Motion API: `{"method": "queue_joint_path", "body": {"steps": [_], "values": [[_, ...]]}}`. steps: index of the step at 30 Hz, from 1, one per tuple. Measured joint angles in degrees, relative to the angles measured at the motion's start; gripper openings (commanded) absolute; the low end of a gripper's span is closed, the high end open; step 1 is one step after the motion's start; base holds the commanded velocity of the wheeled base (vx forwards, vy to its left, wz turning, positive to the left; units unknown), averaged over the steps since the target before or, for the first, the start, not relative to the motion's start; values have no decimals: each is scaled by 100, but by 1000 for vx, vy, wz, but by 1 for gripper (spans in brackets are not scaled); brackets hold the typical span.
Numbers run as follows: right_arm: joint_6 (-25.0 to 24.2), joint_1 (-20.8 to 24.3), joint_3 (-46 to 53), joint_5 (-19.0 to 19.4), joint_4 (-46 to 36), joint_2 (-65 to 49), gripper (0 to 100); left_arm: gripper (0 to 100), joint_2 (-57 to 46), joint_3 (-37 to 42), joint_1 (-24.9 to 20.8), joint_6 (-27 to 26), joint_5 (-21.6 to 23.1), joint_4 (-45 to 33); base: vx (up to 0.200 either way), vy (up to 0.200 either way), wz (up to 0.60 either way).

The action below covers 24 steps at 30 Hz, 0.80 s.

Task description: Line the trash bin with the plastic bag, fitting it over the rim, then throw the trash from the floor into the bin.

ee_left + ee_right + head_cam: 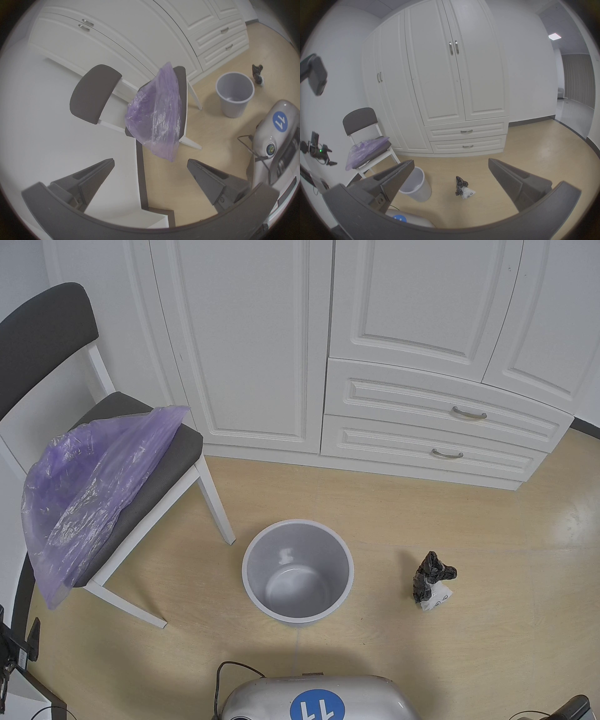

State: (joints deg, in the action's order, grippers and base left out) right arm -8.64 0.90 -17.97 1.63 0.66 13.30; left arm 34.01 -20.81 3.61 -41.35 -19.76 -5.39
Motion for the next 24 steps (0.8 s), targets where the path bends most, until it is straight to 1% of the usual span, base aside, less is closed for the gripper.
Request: {"method": "queue_joint_path", "body": {"steps": [8,14,18,22,24], "values": [[-93,44,-1075,-55,905,2002,100,100,557,161,171,-200,-44,93,0,0,0],[-285,155,-1659,-201,1368,3134,100,100,1285,444,330,-134,-51,571,0,0,0],[-394,249,-1803,-236,1530,3560,100,100,1902,625,385,13,-44,1203,0,0,0],[-449,301,-1863,-256,1754,3851,100,100,2541,857,400,126,-43,2313,0,0,0],[-463,315,-1871,-258,1822,3942,100,100,2772,974,400,150,-46,2678,0,0,0]]}}
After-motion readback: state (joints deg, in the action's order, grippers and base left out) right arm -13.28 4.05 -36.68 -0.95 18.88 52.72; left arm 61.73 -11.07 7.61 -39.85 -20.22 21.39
